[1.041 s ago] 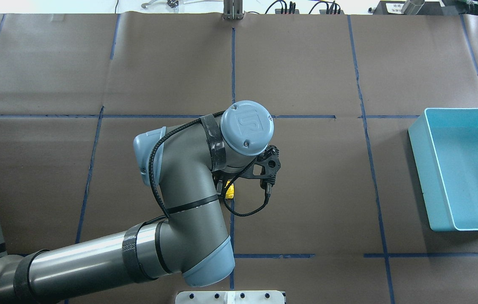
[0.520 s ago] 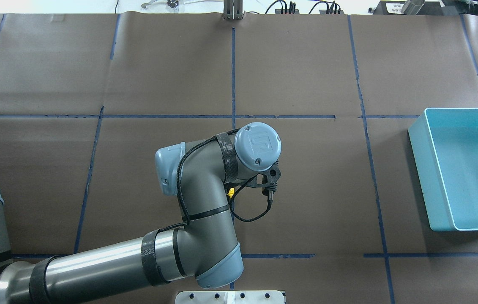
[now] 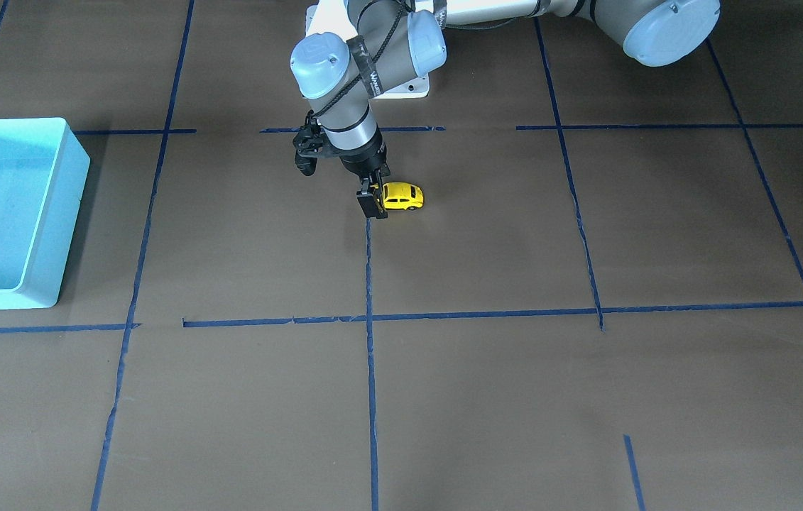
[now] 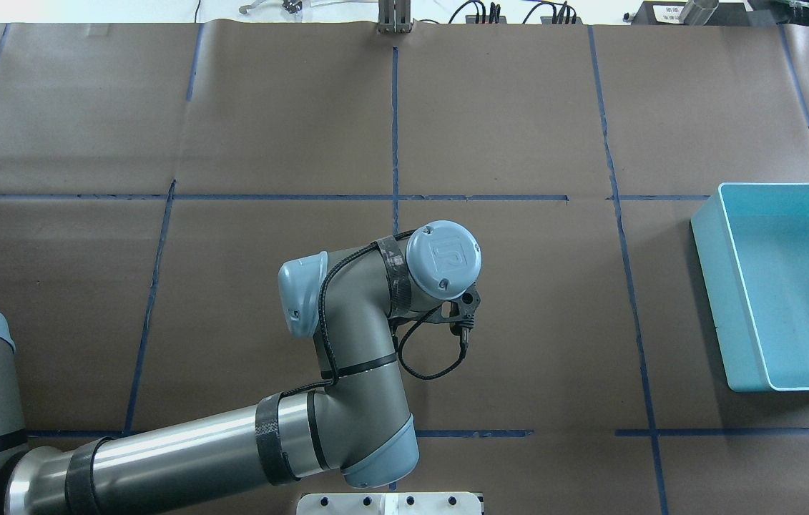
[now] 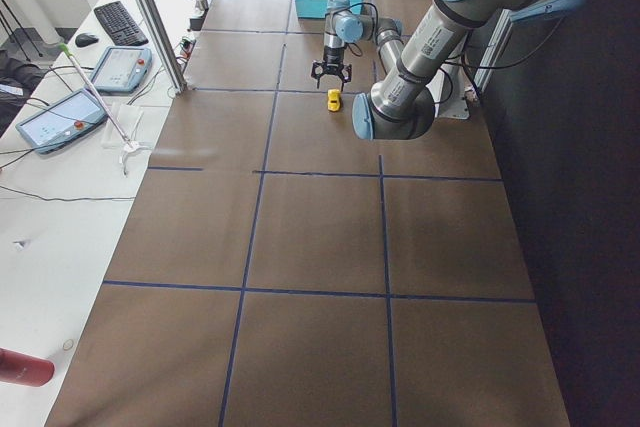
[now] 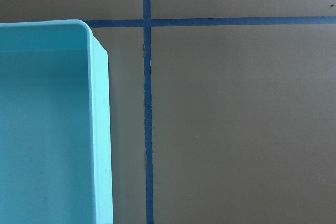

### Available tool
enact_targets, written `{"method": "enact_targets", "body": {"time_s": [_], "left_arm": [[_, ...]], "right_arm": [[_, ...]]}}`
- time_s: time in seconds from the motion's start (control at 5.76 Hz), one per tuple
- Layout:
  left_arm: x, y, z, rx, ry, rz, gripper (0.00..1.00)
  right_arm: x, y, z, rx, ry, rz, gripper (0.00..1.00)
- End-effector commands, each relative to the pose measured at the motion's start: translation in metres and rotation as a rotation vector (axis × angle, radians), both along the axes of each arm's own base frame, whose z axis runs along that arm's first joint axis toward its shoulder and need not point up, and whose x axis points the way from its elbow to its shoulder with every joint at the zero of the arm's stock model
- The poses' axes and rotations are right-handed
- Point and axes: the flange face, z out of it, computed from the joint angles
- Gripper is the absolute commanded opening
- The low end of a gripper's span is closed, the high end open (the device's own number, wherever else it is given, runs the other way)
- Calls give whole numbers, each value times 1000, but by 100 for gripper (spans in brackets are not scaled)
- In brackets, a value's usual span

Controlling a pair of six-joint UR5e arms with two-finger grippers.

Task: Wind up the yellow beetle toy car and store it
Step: 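Press the car onto the table and drag it back toward the robot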

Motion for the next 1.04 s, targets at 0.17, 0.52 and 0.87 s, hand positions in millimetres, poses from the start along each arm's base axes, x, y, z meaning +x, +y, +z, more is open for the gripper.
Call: {"method": "enact_targets", "body": {"time_s": [0.17, 0.52, 0.87], "left_arm": [[10, 14, 4, 3, -3, 21, 100], [15, 9, 8, 12, 10, 16, 96], [17, 10, 9, 5, 19, 16, 53]], "right_arm": [[0, -1, 0, 0, 2, -1, 100], [0, 2, 4, -12, 2, 0, 100], [0, 3, 10, -20, 0, -1, 100]]}}
